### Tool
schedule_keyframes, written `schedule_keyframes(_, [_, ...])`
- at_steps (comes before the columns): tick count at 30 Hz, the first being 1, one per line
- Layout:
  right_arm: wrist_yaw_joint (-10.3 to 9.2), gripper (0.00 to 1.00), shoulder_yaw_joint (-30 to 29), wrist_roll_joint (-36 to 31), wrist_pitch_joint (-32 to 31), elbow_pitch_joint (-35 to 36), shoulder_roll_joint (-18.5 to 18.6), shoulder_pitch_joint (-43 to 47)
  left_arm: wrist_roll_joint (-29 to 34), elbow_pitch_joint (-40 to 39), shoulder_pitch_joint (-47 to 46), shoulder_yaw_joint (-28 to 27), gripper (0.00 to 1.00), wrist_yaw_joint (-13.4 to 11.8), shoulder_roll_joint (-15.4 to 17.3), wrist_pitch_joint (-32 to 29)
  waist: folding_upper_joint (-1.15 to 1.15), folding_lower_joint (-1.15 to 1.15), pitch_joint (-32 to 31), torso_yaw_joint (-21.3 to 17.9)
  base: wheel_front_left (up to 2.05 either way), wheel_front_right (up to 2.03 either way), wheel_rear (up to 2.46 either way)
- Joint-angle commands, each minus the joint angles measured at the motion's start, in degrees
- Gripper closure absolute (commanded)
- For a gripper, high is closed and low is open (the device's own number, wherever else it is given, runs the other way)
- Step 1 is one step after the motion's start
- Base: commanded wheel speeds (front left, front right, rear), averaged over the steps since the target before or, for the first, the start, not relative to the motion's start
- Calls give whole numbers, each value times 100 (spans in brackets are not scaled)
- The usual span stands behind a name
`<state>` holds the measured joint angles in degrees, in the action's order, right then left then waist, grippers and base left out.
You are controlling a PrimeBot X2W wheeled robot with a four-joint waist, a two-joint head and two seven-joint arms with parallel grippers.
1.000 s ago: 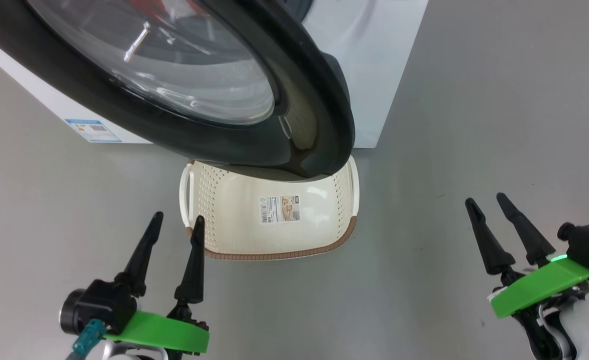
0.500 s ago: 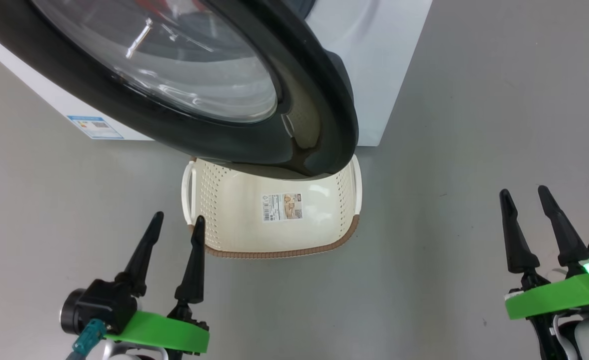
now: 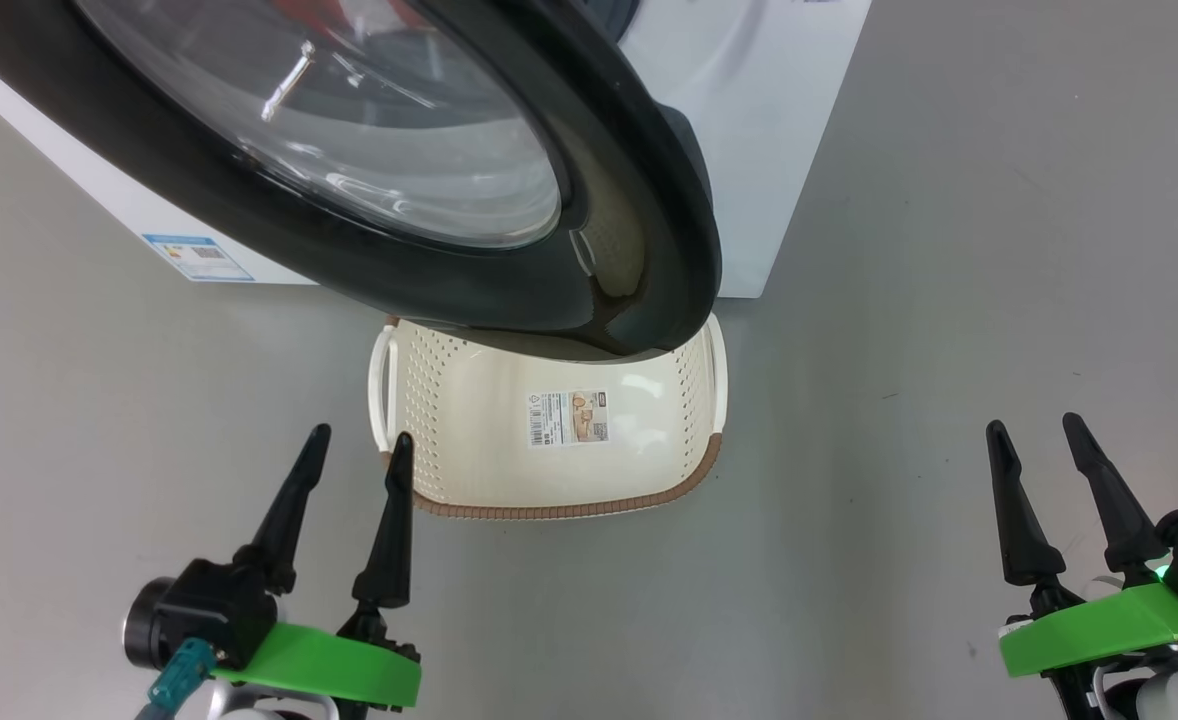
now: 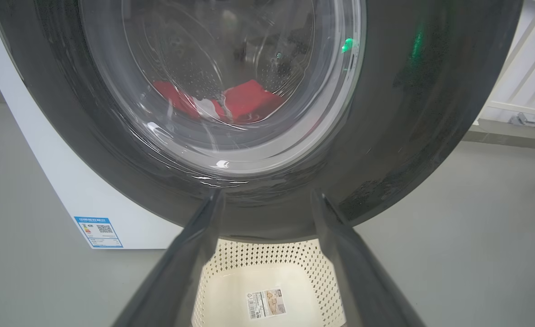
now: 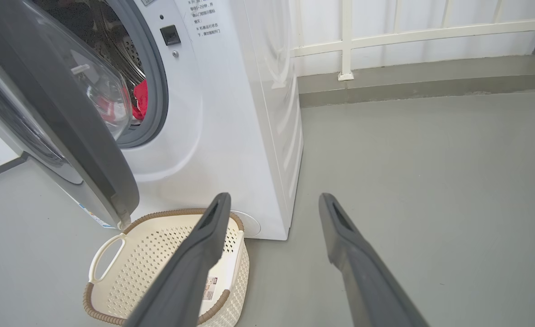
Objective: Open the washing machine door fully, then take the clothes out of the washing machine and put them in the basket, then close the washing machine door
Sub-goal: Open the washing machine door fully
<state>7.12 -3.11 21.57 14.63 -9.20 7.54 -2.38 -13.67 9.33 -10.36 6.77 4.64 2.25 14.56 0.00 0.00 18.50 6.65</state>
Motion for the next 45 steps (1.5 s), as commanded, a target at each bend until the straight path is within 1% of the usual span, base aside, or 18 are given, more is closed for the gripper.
schedule_keyframes(1, [36, 0, 106, -23, 37, 125, 74, 44, 10, -130, 54, -176, 0, 25, 63, 44, 0, 0, 0, 0, 0, 0, 0])
schedule_keyframes(12, [36, 0, 159, 39, 37, 181, 71, -38, 3, -131, 38, -167, 0, 14, 63, 44, 0, 0, 19, 20, 0, 0, 0])
schedule_keyframes(13, [36, 12, 173, 60, 37, 206, 68, -58, 2, -131, 37, -166, 0, 14, 63, 44, 0, 0, 21, 23, 0, 0, 0])
schedule_keyframes(14, [36, 60, 210, 73, 37, 237, 70, -79, 0, -132, 36, -165, 0, 14, 63, 44, 0, 0, 22, 26, 0, 0, 0])
schedule_keyframes(15, [36, 100, 264, 92, 37, 271, 77, -104, -2, -134, 35, -164, 0, 15, 63, 44, 0, 0, 25, 28, 0, 0, 0])
schedule_keyframes(23, [36, 100, 637, 555, 37, 629, 117, -691, -17, -142, 19, -151, 0, 12, 63, 44, 0, 0, 65, 17, 0, 0, 0])
schedule_keyframes(29, [36, 100, 1131, 1182, 37, 717, 316, -1446, -35, -135, -25, -102, 0, 12, 63, 44, 0, 0, 93, 61, 0, 0, 0])
schedule_keyframes(33, [36, 100, 1561, 1815, 37, 612, 524, -2004, -56, -143, -78, -67, 0, 1, 63, 44, 0, 0, 149, 116, 0, 0, 0])
schedule_keyframes(37, [36, 100, 2117, 2519, 37, 418, 800, -2503, -84, -147, -85, -40, 0, -10, 63, 44, 0, 0, 158, 173, 0, 0, 0])
schedule_keyframes(43, [36, 100, 3139, 3981, 37, 184, 1227, -3201, -103, -149, -78, -2, 0, -15, 63, 44, 0, 0, 180, 241, 0, 0, 0])
schedule_keyframes(44, [36, 100, 3139, 3981, 37, 184, 1227, -3201, -103, -149, -78, -2, 0, -15, 63, 44, 0, 0, 180, 241, 0, 0, 0])
schedule_keyframes(45, [36, 100, 3446, 4493, 34, 157, 1388, -3434, -108, -152, -87, 9, 0, -16, 63, 44, 0, 0, 199, 261, 0, 0, 0])
